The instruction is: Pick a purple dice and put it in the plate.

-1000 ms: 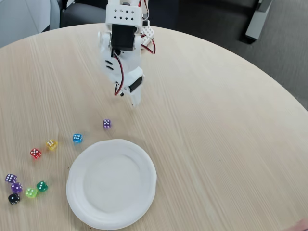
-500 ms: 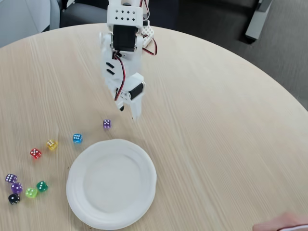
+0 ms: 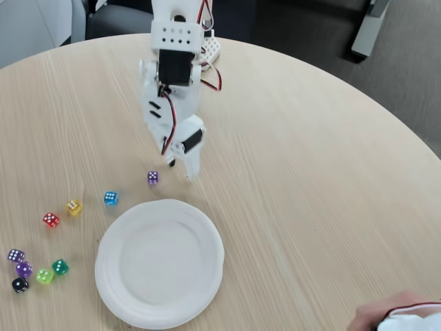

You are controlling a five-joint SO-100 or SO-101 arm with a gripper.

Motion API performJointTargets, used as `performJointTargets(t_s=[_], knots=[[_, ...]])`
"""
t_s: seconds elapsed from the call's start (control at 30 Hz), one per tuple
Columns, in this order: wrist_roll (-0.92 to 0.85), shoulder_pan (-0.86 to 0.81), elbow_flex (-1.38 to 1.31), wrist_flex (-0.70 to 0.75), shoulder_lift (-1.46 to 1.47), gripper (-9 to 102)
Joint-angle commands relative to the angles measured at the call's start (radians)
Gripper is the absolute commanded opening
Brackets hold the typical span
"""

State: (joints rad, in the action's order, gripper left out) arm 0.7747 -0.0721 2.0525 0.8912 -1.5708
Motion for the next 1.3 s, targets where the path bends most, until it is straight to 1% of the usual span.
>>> performJointTargets(t_s=[0.0,0.17,0.43,0.67,0.97,1.27], knots=[[-0.014,-0.005,-0.061,-0.006,-0.003,19],[-0.008,-0.003,-0.137,-0.006,0.003,20],[0.012,-0.005,-0.244,0.0,0.106,19],[0.104,-0.005,-0.25,0.014,0.115,19],[0.118,-0.011,-0.244,0.015,0.11,19],[0.17,-0.149,-0.256,0.121,0.114,18]])
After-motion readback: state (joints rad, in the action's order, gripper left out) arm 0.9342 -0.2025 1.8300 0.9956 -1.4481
